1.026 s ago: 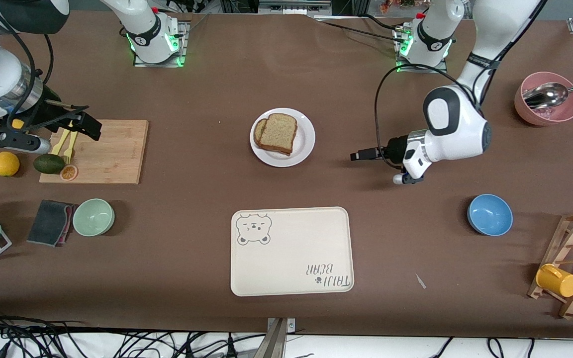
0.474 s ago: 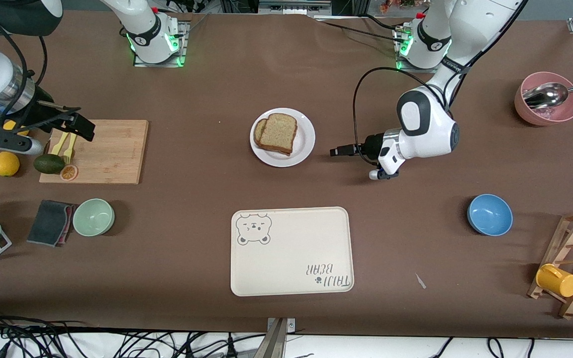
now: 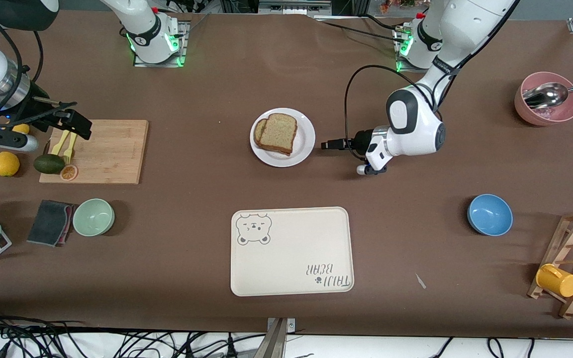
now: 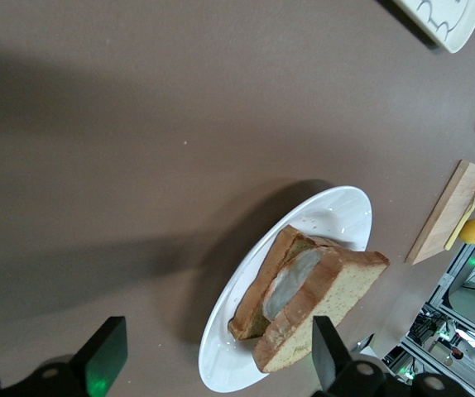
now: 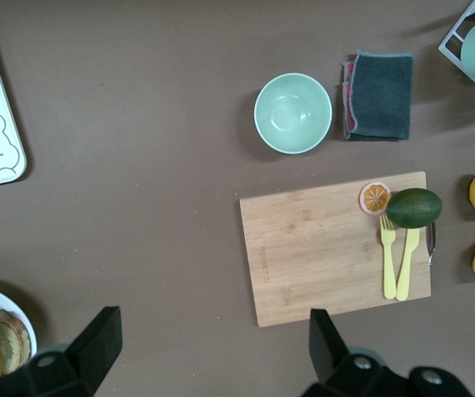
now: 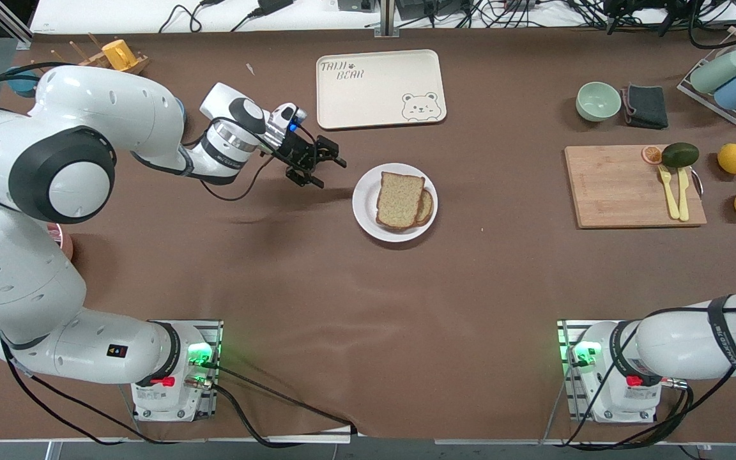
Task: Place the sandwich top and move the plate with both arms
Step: 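Close the left gripper on the white plate rim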
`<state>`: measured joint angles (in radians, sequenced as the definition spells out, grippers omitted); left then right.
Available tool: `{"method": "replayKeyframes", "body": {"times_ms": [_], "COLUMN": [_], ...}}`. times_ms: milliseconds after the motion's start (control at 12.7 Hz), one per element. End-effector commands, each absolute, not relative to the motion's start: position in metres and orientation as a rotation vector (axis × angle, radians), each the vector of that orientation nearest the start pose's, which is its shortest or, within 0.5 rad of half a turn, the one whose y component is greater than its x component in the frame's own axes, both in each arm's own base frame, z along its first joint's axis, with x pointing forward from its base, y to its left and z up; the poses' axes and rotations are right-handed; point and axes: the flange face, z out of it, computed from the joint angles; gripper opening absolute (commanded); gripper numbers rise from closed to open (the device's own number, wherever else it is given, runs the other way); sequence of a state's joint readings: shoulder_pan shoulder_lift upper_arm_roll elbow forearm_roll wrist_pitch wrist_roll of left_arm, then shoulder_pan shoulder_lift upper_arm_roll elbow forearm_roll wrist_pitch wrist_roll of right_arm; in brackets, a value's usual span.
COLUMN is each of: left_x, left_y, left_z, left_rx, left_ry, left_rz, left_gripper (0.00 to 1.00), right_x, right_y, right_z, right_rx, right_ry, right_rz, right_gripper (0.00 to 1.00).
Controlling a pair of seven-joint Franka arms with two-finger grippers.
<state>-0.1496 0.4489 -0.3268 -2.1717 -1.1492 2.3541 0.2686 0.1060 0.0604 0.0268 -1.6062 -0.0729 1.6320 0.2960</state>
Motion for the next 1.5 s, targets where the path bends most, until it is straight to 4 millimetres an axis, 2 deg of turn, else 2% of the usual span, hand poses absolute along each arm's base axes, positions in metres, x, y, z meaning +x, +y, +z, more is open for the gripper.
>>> {"method": "replayKeyframes", "body": {"times_ms": [0, 237, 395, 553, 711, 868, 1105, 1184, 1263, 1421], "left_x": [0.458, 0.446, 0.436, 0.435, 0.438, 0.440, 0.435, 0.430, 0.427, 0.423], "left_y": [-0.296, -0.314, -0.324, -0.326, -0.326, -0.326, -0.323, -0.321, -0.320, -0.319], "left_z": [0.170, 0.170, 0.157, 0.141, 0.140, 0.143, 0.139, 0.135, 0.131, 0.129], "left_rx": [2.291, 2.261, 2.256, 2.228, 2.222, 2.223, 2.229, 2.236, 2.239, 2.243], "left_ry": [0.250, 0.256, 0.259, 0.247, 0.238, 0.233, 0.203, 0.168, 0.158, 0.159], "left_rz": [-0.405, -0.401, -0.362, -0.315, -0.303, -0.295, -0.290, -0.285, -0.287, -0.297], "left_gripper": [0.98, 0.97, 0.97, 0.97, 0.97, 0.95, 0.71, 0.70, 0.69, 0.57], "right_x": [0.577, 0.585, 0.582, 0.582, 0.590, 0.598, 0.594, 0.591, 0.588, 0.587], "right_y": [0.064, 0.066, 0.067, 0.071, 0.076, 0.069, 0.063, 0.049, 0.046, 0.040], "right_z": [0.573, 0.561, 0.566, 0.566, 0.562, 0.558, 0.560, 0.559, 0.561, 0.567], "right_rx": [-3.202, -3.194, -3.195, -3.194, -3.185, -3.176, -3.186, -3.192, -3.191, -3.161], "right_ry": [0.245, 0.241, 0.230, 0.217, 0.201, 0.195, 0.141, 0.125, 0.124, 0.134], "right_rz": [0.022, 0.017, 0.017, 0.008, -0.047, -0.085, -0.050, -0.009, 0.006, 0.001], "right_gripper": [1.00, 1.00, 1.00, 1.00, 1.00, 1.00, 1.00, 1.00, 1.00, 1.00]}}
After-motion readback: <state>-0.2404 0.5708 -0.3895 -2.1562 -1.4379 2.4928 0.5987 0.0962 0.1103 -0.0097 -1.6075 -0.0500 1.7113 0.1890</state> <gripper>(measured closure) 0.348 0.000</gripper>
